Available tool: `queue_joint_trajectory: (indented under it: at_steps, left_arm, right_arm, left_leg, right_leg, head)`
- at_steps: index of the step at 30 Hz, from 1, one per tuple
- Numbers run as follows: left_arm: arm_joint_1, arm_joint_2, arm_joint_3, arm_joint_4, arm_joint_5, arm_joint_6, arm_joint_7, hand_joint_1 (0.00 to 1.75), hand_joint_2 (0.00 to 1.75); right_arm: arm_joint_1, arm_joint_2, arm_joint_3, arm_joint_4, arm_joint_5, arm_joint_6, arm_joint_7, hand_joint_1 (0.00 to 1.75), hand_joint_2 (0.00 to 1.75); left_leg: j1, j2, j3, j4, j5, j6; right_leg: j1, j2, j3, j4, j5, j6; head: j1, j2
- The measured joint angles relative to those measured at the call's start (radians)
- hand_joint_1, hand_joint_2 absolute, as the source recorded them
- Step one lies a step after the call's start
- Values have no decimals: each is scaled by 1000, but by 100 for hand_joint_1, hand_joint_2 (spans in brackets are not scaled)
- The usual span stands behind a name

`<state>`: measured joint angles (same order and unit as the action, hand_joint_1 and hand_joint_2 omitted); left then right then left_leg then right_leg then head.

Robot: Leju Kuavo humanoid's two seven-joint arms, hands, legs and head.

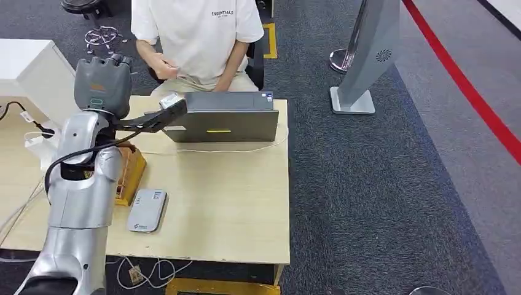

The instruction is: Pass the card to the sensor for recognition and then transmit it.

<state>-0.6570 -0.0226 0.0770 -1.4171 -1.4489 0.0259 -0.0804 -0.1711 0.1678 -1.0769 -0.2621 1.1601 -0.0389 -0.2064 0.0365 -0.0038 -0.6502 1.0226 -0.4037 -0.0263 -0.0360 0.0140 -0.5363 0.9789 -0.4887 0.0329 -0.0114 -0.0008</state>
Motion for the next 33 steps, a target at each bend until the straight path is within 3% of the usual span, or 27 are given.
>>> queue_joint_trajectory:
  at_steps: [4, 8, 19, 21, 24, 28, 30, 33]
  left_arm:
    - [100, -48, -57, -114, -9, 0, 12, 175, 175]
    - [140, -65, -84, -176, -7, -6, 22, 175, 175]
    - [164, -70, -101, -218, -1, -8, 25, 175, 175]
    - [188, -71, -111, -236, 15, 3, -7, 175, 175]
    - [327, -67, -200, -326, 4, 59, -26, 175, 175]
    - [549, -19, -362, -412, -40, 194, 57, 175, 175]
    - [633, 2, -408, -422, -60, 189, 97, 175, 175]
    - [726, 28, -430, -416, -99, 79, 179, 175, 175]
  right_arm:
    - [12, 0, -5, 0, -8, -3, -3, 0, 175]
    - [19, 0, -9, 0, -9, -9, -4, 0, 175]
    - [22, -1, -16, 0, -10, -10, -3, 0, 175]
    - [23, -1, -18, 0, -21, -15, -4, 0, 175]
    - [36, -1, -33, 0, -53, -19, -26, 0, 175]
    - [54, -1, -63, -1, -84, -34, -30, 0, 175]
    - [57, -1, -79, -5, -96, -38, -30, 0, 175]
    - [57, -1, -98, -6, -110, -48, -27, 0, 175]
  left_leg:
    - [-2, -1, -1, 0, -1, 1]
    - [-2, 0, -1, 0, -1, 1]
    - [-2, 0, -1, 0, 0, 2]
    - [-3, 0, -1, 0, 0, 2]
    - [-5, 0, -1, 0, -3, 4]
    - [-6, 0, -1, 0, -7, 6]
    - [-6, 0, 0, 0, -8, 6]
    - [-6, 0, 0, -1, -9, 6]
  right_leg:
    - [-2, 0, 0, 0, -1, 1]
    - [-2, 0, -1, 0, -1, 1]
    - [-2, 0, -1, 0, -1, 1]
    - [-3, 0, 0, 0, -1, 2]
    - [-4, 0, 0, 0, -4, 3]
    - [-6, 0, 0, 0, -7, 4]
    - [-6, 0, 0, 0, -9, 5]
    - [-6, 0, -1, 0, -10, 4]
  head:
    - [0, 0]
    - [0, 0]
    - [0, 0]
    - [0, 0]
    - [0, 0]
    - [0, 0]
    - [0, 0]
    - [0, 0]
